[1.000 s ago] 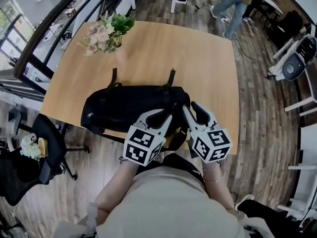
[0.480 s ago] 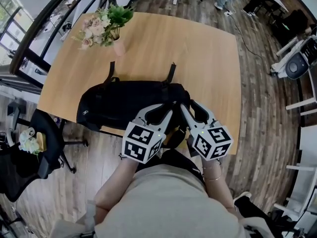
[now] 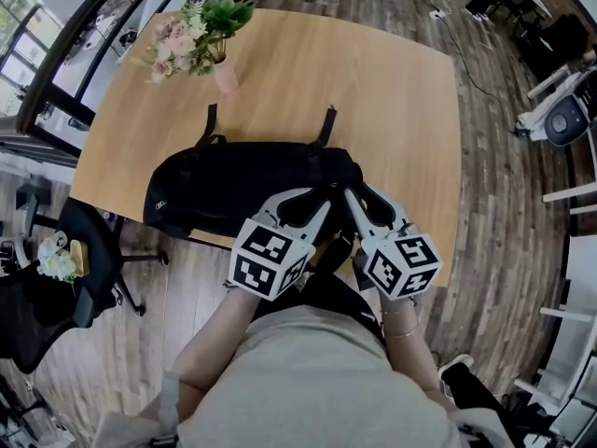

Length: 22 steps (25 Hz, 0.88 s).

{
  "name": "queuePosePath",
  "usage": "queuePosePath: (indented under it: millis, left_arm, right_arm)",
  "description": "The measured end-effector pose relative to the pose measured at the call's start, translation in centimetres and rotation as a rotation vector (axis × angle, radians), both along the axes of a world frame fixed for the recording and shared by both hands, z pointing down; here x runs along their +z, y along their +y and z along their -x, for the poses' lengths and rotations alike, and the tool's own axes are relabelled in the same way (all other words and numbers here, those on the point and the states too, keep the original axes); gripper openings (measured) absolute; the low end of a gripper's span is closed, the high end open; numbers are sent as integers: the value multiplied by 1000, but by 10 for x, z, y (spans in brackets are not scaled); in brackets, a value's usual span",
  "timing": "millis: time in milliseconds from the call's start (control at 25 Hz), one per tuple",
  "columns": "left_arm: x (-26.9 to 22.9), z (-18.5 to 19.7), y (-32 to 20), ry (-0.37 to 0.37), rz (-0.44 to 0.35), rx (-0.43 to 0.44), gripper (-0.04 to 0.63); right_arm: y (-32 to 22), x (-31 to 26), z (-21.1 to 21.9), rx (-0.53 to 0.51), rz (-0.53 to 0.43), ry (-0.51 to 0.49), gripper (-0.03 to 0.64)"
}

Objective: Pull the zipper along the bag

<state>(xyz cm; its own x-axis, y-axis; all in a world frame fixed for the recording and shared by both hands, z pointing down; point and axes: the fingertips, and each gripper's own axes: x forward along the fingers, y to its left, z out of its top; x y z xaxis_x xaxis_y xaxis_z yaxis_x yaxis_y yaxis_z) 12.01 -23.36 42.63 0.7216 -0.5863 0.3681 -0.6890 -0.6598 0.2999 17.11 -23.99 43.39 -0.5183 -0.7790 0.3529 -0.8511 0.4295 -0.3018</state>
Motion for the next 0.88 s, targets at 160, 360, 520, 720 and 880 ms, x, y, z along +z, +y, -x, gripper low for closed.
queuePosePath:
  millis: [160,360,520,720,880]
  left_arm:
    - [7,-3,-1,-22,11,26,89]
    - [14,-7,-7,-52,27,43,89]
    - [19,-9,-10,-68,35,49,89]
    - [24,-16,-11,-103,12,91,89]
    - [25,-20,-11,-119,0,134,89]
  right_arm:
    - [1,0,1,-8,-6,-8,100]
    - [4,0,4,-25,-9,-11,92]
    - [7,0,6,-35,-12,-14,89]
    - [9,2,6,-46,-12,-24,89]
    - [9,2,3,-45,-10,-31,89]
